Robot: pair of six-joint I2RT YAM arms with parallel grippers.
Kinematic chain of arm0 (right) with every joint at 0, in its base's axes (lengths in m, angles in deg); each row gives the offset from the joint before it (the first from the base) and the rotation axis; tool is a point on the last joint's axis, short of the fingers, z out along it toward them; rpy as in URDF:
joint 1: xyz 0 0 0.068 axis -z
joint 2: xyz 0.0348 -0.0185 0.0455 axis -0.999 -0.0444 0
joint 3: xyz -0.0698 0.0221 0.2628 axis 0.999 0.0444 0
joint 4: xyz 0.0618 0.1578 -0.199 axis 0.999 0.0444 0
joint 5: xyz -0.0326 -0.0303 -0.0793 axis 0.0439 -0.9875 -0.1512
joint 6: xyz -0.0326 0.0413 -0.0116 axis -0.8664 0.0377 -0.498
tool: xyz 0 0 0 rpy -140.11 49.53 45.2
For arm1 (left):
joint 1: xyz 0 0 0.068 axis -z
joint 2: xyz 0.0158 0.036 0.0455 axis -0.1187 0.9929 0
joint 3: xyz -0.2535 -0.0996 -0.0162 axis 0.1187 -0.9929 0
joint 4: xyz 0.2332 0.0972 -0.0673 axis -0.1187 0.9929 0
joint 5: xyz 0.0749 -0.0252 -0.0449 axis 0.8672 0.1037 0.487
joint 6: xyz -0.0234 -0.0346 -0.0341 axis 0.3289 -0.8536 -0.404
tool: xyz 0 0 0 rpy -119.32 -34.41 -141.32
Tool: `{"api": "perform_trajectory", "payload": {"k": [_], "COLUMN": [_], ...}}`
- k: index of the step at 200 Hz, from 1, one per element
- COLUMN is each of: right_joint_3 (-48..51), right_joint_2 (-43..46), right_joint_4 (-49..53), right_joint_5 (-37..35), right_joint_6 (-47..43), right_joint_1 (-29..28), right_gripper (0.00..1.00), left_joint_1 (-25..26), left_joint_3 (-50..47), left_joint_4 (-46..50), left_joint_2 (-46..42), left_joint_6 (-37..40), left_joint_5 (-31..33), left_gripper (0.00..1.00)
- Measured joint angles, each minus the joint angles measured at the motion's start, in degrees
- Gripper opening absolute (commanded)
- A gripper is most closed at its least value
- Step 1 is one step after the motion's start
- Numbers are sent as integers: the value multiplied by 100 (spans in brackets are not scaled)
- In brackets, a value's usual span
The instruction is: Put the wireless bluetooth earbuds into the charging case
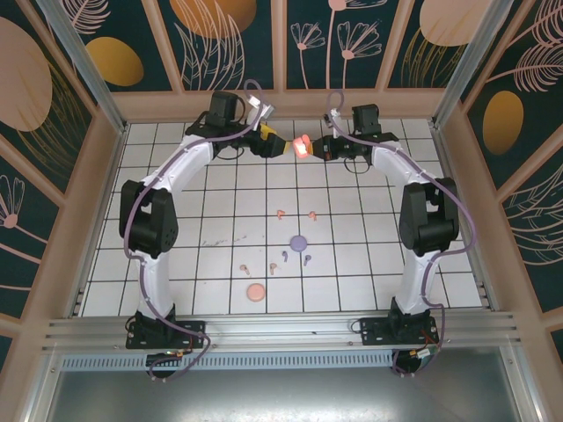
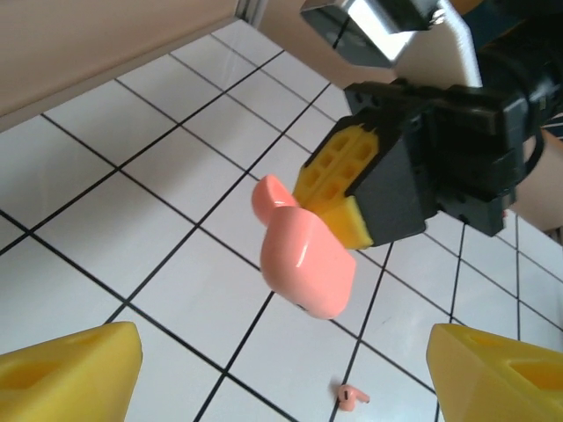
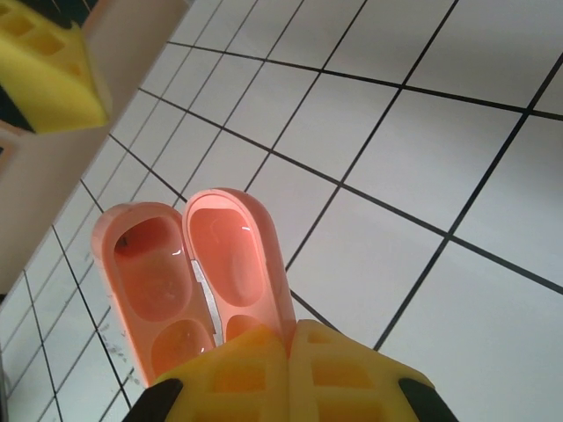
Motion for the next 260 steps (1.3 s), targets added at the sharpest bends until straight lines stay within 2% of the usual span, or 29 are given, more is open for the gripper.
{"api": "perform_trajectory", "payload": {"k": [61,101,134,196,260], "right_joint_3": [-315,-315,-315,-442,-1014], "right_joint_2": [-44,-44,-44,-61,-96], "right_joint_4": [723,975,1093,1462,1965], "right_joint_5": [-129,-166,-170,-168,-216], "right_joint_6": [-815,-1073,-1246,-1508,-1919], "right_joint_1": [0,-22,-166,-586,-730], "right_gripper": [0,0,0,0,0], "left_joint_1": [0,0,0,0,0], "left_joint_3": [933,1036,1285,1370,1370], "left_joint_4": [1373,2022,2481,3093,3467], "left_joint_2": [431,527,664,726,741], "left_joint_6": [737,1102,1325,1659,1888], "left_joint_5": [35,-13,-302,-662,-767], "left_gripper": [85,85,83,69,64]}}
